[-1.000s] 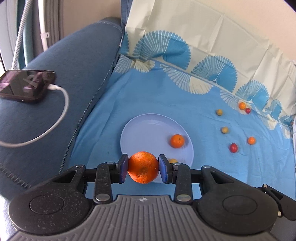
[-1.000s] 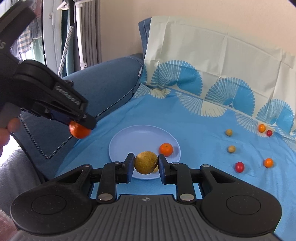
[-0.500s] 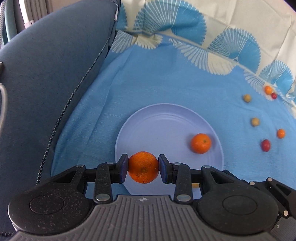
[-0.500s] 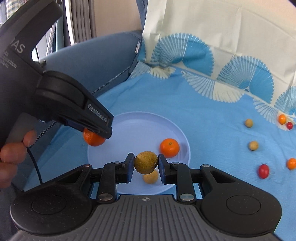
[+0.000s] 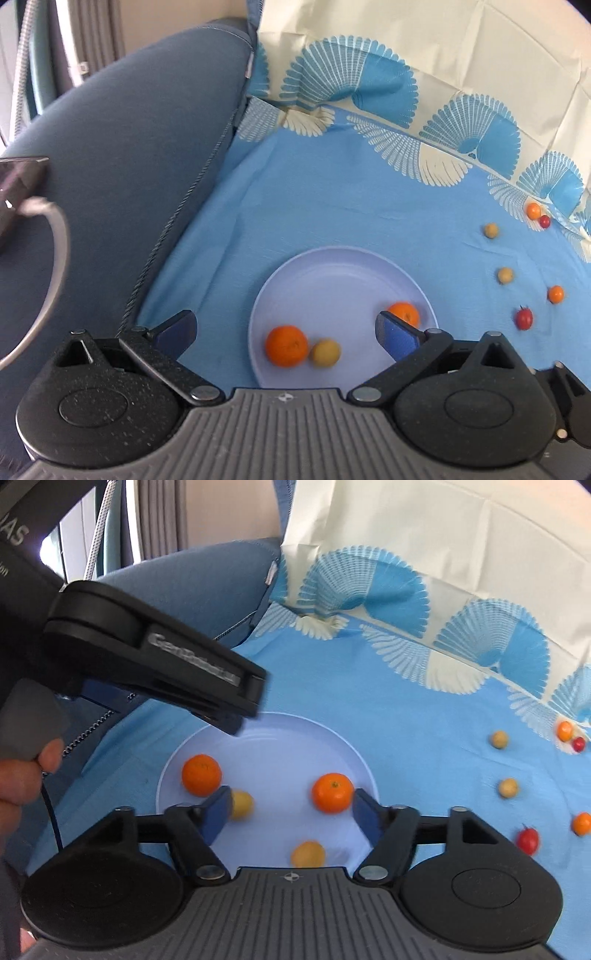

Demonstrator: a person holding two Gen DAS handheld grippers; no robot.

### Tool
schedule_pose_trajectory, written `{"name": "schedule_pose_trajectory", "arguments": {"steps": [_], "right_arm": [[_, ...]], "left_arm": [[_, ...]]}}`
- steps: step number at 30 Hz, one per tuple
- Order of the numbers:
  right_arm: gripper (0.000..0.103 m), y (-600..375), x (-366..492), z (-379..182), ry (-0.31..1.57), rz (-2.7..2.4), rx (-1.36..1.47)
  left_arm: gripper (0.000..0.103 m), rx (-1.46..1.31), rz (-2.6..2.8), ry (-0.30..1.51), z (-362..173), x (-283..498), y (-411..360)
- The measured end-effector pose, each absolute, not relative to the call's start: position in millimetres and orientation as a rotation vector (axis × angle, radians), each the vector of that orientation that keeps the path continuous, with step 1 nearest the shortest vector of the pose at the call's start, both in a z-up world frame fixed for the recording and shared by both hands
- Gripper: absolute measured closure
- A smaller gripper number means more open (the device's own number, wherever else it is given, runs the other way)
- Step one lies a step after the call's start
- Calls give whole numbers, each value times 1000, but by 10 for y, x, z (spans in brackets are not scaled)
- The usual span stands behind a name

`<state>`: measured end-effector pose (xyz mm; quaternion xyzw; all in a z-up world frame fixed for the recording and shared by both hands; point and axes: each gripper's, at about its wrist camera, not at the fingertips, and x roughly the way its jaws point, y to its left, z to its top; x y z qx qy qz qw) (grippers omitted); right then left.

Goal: Organize fruits

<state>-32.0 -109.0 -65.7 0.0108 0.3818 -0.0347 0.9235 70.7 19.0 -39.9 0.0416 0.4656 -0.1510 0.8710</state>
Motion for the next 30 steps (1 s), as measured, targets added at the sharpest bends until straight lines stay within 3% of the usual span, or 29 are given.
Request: {"name": "schedule_pose_trajectory", "arguments": {"steps": [12, 30], "right_arm": [[1, -795, -1493, -58, 713, -142, 74], [1, -505, -2253, 410, 546, -162, 12]], "left_arm": [[0, 102, -238, 933, -19, -459, 903], [0, 93, -314, 749, 519, -1240, 1087]]}}
